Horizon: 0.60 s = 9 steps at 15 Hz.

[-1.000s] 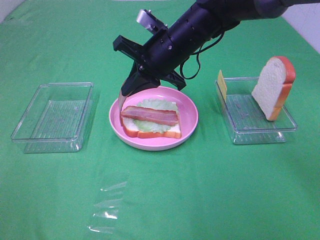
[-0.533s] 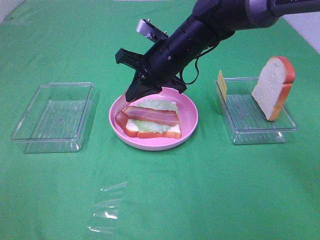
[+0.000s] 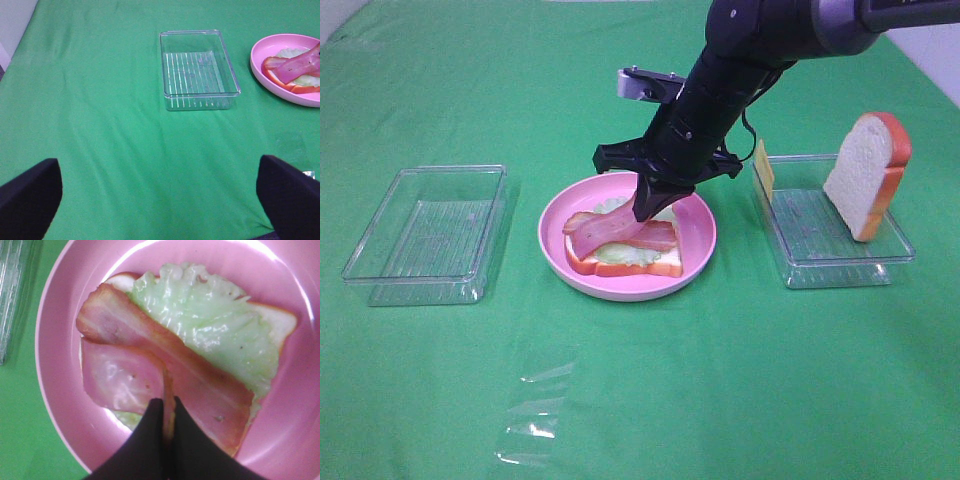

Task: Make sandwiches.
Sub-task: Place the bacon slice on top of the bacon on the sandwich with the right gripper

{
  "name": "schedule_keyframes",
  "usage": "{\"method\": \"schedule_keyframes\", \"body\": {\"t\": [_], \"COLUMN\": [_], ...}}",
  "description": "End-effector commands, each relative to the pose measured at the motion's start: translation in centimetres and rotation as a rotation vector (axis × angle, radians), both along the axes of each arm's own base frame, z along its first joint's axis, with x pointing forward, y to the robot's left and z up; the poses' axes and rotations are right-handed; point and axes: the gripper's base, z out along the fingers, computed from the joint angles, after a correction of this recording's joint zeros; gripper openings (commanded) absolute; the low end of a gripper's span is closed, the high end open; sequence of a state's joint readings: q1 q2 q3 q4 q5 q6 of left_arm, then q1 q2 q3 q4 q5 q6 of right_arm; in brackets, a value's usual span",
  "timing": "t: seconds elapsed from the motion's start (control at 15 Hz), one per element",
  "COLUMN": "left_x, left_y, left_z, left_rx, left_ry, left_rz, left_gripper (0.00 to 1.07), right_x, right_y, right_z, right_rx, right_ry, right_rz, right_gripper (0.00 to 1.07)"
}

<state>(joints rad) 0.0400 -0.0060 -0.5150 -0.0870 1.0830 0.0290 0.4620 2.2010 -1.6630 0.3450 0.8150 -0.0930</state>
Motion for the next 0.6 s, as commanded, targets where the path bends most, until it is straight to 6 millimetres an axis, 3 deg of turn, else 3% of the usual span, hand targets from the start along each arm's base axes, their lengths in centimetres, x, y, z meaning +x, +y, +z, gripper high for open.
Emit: {"method": "schedule_keyframes", "body": {"t": [0.07,0.27,0.4,0.53,0.6], "left_x": [-0.3,-0.3,-0.3,-0.3,-0.3], "left_y": [-0.1,-0.1,-0.1,-0.1,-0.1], "left_z": [0.1,0.1,0.1,0.1,0.1], "left_rx": [-0.015,-0.015,-0.015,-0.017,-0.017], "left_ry": [-0.027,-0.027,-0.027,-0.027,-0.027], "left_rz": [0.0,0.0,0.0,-0.002,-0.002], "left_gripper": [0.98,0.98,0.98,0.98,0.98], "right_x": [0.4,0.5,0.5,0.6,0.6], "right_y": [0.0,0.0,-0.2,-0.2,-0.2], "right_z": [0.2,0.2,0.1,0.7,1.3], "right_rx": [0.001,0.002,-0.021,-0.019,-0.01], "right_ry": [-0.036,-0.046,-0.057,-0.078,-0.094], "right_rz": [-0.007,-0.009,0.004,0.005,0.002], "right_gripper": [0.0,0.0,0.07,0.34,0.6]}}
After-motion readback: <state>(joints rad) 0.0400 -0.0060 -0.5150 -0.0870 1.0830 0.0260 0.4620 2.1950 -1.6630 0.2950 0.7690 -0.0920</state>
